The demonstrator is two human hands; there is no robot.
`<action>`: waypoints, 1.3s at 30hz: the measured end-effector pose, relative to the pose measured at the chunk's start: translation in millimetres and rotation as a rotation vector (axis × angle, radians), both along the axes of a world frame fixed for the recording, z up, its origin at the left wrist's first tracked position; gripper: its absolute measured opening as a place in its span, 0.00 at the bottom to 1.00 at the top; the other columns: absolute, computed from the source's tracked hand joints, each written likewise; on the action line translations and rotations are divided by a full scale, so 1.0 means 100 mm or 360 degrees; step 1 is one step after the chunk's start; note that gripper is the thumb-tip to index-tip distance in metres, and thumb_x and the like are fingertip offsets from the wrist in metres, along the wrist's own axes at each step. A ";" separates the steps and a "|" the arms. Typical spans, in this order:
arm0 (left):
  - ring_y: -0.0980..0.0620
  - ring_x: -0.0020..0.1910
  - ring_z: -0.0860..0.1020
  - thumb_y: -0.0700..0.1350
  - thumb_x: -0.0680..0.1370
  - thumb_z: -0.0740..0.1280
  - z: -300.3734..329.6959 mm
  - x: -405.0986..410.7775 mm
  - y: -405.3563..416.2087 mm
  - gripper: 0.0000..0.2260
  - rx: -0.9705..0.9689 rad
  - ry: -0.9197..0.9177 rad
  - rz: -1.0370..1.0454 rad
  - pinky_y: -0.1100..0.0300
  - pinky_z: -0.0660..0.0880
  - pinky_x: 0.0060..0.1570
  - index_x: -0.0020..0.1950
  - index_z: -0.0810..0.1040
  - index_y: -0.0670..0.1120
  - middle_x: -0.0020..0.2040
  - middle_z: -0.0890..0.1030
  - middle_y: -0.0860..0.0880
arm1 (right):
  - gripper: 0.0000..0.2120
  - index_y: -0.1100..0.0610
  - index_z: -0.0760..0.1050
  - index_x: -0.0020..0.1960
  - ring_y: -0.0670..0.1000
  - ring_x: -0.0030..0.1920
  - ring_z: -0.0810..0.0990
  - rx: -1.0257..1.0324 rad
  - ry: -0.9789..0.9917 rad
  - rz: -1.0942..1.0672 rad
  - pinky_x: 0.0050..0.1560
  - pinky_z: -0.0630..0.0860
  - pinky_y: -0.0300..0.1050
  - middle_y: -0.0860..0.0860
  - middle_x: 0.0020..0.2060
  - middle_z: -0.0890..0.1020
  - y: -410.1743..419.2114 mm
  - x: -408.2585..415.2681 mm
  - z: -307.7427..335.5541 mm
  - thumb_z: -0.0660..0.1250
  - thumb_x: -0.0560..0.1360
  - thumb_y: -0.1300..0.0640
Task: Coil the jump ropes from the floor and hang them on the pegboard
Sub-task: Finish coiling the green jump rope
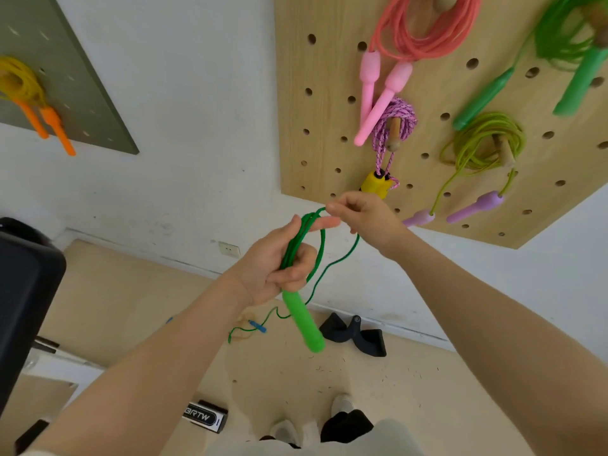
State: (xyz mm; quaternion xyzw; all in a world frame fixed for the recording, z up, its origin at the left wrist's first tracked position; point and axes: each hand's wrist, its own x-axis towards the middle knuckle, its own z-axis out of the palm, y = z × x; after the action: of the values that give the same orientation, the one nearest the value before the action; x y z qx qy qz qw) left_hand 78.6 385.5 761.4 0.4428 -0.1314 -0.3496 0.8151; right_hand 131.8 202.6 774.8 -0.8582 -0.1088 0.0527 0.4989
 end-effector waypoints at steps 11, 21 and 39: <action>0.43 0.50 0.82 0.49 0.83 0.48 -0.25 0.23 0.07 0.19 0.0143 0.0240 0.0972 0.49 0.76 0.56 0.74 0.54 0.61 0.64 0.76 0.50 | 0.20 0.49 0.60 0.70 0.50 0.26 0.74 -0.0923 0.0890 0.0963 0.38 0.77 0.45 0.52 0.33 0.78 0.38 -0.58 -0.16 0.57 0.79 0.55; 0.55 0.17 0.65 0.52 0.82 0.49 -0.22 -0.07 0.16 0.18 0.0562 -0.0116 0.0117 0.56 0.78 0.38 0.71 0.64 0.56 0.45 0.84 0.43 | 0.07 0.52 0.78 0.38 0.45 0.32 0.68 0.0028 -0.0016 0.0031 0.34 0.68 0.38 0.54 0.33 0.75 0.10 -0.24 0.18 0.67 0.75 0.58; 0.44 0.60 0.76 0.49 0.83 0.51 -0.38 0.18 -0.25 0.19 0.0573 0.0095 0.0836 0.54 0.70 0.59 0.74 0.56 0.60 0.69 0.72 0.52 | 0.11 0.55 0.74 0.58 0.49 0.30 0.73 -0.0870 0.0645 0.0782 0.34 0.73 0.38 0.49 0.28 0.75 -0.01 -0.71 -0.06 0.60 0.78 0.56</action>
State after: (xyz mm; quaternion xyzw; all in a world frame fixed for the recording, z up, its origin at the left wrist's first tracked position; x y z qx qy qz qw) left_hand 96.9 360.5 722.9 0.5883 0.0753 -0.1578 0.7895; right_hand 61.1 202.0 769.2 -0.8798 -0.1920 0.3647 0.2369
